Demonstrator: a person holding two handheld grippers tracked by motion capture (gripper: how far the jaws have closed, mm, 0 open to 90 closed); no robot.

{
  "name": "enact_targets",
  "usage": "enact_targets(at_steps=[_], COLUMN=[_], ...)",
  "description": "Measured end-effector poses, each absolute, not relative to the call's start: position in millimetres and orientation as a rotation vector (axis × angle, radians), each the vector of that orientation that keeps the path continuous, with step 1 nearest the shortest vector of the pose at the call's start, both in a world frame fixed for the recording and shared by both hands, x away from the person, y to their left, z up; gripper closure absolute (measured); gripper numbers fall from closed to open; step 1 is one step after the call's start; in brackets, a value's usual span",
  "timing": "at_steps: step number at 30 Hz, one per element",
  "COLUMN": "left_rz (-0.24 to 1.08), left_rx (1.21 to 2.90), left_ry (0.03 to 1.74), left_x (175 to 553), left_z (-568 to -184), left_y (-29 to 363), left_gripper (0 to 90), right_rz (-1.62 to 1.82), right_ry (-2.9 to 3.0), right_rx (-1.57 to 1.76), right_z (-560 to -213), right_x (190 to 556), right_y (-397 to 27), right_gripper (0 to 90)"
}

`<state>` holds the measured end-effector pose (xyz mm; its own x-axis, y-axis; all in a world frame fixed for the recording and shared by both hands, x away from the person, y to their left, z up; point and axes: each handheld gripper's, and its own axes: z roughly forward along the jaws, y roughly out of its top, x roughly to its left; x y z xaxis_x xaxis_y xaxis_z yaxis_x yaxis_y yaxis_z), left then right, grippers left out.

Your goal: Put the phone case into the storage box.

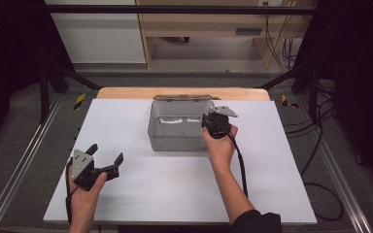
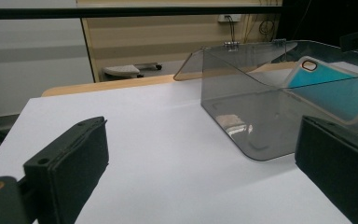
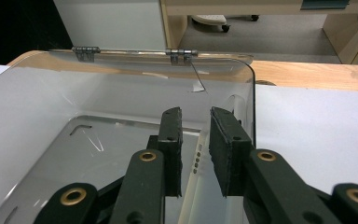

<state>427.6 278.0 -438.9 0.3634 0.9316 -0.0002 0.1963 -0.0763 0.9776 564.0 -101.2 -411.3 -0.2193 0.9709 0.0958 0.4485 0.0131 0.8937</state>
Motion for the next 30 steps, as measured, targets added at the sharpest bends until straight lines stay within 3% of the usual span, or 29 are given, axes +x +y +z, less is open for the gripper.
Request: enact_targets(at_steps=[30], left_rz=[0.85], left_rx=[1.545], left_ry=[1.05], left_x=[427.7], left_z=[-439.1], left_y=[277.3], left_gripper=[2.9], right_rz=[1.214], right_ry=[1.703], right_rx=[1.465], right_z=[-407.1], right_x=[561.4], right_y=[-102.9], right_gripper=[72.0])
